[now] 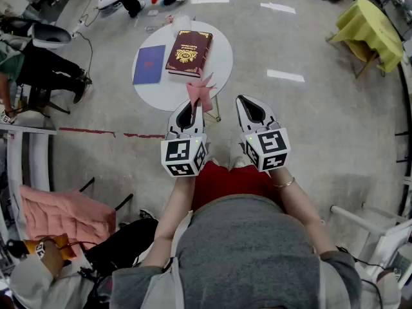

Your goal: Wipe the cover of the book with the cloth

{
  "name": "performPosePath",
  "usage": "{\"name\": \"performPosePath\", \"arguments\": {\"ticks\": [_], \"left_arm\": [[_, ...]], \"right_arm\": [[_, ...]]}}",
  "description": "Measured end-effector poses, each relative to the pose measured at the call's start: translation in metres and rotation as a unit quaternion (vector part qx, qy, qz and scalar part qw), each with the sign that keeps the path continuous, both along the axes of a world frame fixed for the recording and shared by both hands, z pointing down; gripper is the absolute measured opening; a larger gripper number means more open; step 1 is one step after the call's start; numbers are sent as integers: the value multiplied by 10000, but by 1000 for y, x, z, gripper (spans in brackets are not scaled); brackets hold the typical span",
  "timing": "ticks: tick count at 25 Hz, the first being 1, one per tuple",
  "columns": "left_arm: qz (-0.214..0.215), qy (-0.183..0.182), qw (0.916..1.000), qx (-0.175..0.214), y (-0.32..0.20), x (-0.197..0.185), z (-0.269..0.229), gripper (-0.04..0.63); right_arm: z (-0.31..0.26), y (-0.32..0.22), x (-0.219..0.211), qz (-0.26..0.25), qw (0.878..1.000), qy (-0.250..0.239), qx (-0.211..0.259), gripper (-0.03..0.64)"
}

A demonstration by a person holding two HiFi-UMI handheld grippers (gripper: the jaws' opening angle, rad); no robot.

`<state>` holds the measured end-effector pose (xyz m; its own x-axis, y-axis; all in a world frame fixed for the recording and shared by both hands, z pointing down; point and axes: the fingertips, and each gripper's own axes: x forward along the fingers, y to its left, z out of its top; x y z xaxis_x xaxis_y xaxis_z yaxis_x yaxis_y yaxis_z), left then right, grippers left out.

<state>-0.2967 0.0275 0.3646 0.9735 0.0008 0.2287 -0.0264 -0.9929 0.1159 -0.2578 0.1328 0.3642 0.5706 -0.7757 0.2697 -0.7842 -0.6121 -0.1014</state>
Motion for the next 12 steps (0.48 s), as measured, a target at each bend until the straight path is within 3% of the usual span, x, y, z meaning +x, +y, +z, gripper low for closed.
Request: {"name": "performPosePath", "arguments": {"ticks": [12], "left_arm": [[71,29,9999,66,35,11,-4,34]], "right_arm": [[-6,48,16,257,9995,78,182,29]]}}
